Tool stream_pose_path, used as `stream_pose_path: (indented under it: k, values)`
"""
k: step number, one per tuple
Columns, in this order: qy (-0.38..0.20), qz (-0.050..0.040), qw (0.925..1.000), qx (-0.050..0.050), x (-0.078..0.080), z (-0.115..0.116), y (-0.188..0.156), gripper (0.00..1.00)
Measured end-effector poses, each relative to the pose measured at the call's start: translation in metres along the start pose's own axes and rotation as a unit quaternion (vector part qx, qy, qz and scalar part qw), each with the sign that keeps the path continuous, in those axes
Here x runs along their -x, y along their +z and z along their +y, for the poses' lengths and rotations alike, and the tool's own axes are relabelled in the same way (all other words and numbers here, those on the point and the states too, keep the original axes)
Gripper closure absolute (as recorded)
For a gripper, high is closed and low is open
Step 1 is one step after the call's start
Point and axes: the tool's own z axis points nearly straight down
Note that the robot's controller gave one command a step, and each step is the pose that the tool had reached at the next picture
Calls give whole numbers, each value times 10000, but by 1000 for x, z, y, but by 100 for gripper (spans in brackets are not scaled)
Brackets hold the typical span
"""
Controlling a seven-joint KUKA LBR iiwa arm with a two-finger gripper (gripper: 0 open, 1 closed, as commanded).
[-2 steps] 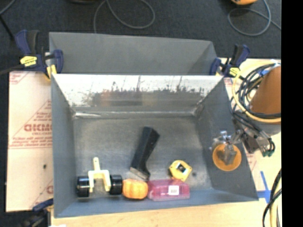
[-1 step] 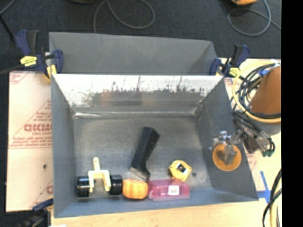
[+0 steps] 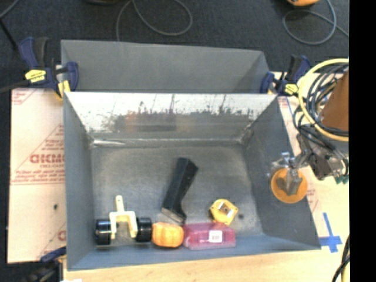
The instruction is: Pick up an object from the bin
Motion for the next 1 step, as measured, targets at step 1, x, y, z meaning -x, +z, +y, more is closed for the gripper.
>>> stream_pose_path:
  k: [1]
  values:
    - [40, -26, 10000, -13, 0, 2, -69, 100]
